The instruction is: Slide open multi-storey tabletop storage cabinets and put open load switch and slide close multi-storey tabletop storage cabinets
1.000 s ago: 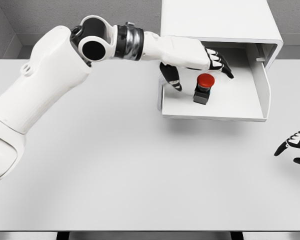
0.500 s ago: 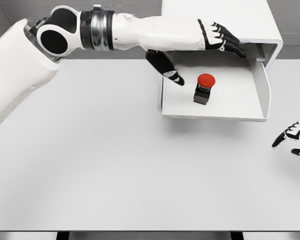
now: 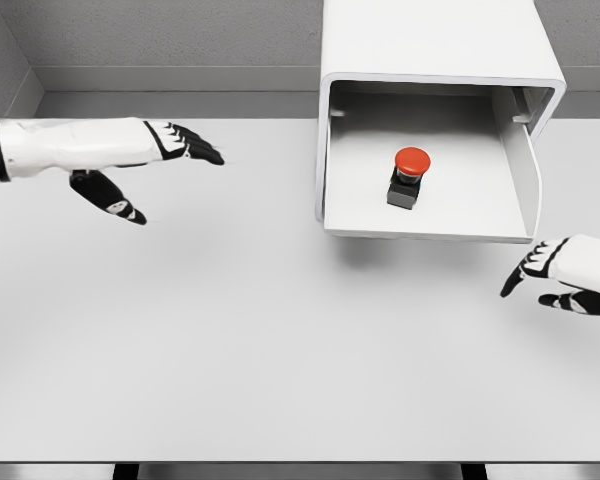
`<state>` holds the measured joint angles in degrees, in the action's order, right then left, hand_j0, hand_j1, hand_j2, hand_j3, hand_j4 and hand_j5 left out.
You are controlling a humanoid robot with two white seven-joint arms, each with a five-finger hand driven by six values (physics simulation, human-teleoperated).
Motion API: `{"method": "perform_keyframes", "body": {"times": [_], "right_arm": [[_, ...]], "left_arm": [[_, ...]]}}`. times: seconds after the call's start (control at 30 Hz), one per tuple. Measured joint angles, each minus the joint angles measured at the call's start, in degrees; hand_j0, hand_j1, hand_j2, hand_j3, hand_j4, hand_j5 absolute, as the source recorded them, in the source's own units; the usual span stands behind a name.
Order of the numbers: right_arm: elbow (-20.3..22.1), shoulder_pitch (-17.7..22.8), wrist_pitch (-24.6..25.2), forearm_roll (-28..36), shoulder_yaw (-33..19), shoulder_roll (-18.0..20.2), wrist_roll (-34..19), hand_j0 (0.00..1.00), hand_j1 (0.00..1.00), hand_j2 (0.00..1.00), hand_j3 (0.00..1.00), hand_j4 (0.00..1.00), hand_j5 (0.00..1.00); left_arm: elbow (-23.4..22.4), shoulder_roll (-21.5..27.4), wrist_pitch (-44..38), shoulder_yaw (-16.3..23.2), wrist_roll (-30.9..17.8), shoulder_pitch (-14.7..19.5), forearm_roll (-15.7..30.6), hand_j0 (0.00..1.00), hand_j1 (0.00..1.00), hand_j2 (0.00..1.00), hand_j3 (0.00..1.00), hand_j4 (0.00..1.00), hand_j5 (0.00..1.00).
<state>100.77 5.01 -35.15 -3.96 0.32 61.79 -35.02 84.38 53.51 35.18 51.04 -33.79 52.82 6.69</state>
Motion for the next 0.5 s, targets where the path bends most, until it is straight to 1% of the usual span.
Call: {"method": "perform_keyframes", "body": {"times": [0.13,0.27,0.47,0.5], "right_arm": [[-0.03,-3.17,0.17,0.02,2.45,0.04,0.04,0.62,0.62,0.62,0.62,0.62,0.62],[-0.25,-4.40,1.17,-0.07,3.74,0.18,0.44,0.62,0.62,0.62,0.62,0.62,0.62],[-0.68,-7.91,1.30,-2.79,5.94,0.17,-0.45,0.64,0.64,0.64,0.64,0.64,0.64],[-0.72,-8.00,1.65,-2.54,6.23,0.19,-0.15,0.64,0.64,0.64,0.64,0.64,0.64]], "left_arm": [[-0.78,0.49,-0.01,0.00,-0.05,-0.35,-0.09,1.00,1.00,1.00,1.00,1.00,1.00],[-1.41,0.67,-0.04,-0.23,-0.07,-0.79,-0.25,1.00,1.00,1.00,1.00,1.00,1.00],[-1.93,0.83,-0.08,-0.40,-0.07,-0.79,-0.31,1.00,1.00,1.00,1.00,1.00,1.00],[-1.95,0.85,-0.08,-0.44,-0.07,-0.79,-0.32,1.00,1.00,1.00,1.00,1.00,1.00]]}}
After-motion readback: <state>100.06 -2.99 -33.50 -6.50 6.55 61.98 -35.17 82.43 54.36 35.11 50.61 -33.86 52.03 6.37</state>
